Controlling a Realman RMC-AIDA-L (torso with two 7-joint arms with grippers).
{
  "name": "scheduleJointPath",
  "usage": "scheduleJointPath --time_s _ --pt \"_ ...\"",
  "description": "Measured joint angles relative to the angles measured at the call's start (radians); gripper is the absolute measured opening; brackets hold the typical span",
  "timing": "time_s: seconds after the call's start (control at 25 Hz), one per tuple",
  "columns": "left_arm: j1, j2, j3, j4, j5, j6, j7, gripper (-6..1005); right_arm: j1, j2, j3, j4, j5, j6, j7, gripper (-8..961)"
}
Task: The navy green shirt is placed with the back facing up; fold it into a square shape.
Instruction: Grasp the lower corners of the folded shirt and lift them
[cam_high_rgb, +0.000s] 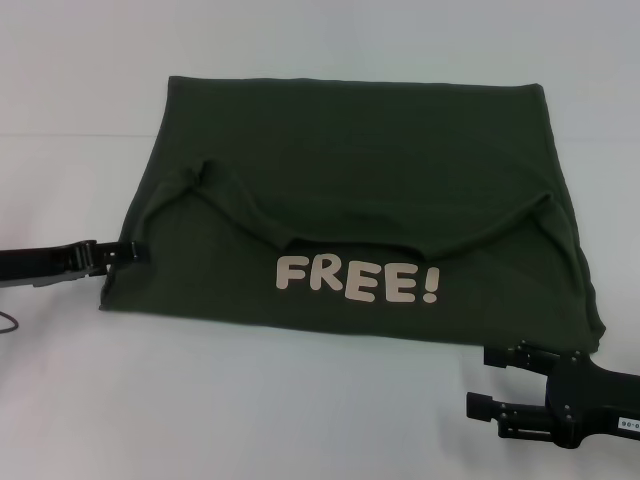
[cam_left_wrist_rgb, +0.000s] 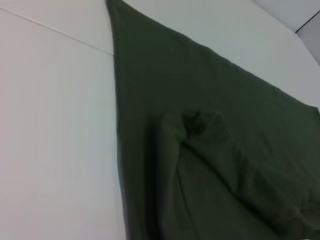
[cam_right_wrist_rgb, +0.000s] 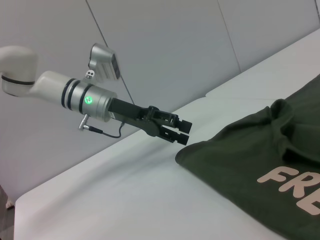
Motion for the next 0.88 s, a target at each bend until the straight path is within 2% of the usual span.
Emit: scheduleJointPath --time_s 0.4,0.88 --pt "0.005 -0.037 0.004 -0.002 0.002 -0.073 0.021 879 0.002 0.0 -0.001 0.001 0.0 0.006 0.007 895" --pt "-0.003 -0.039 0.004 -0.015 0.009 -0.037 0.016 877 0.008 0.0 -0.001 0.003 0.0 0.01 0.007 895"
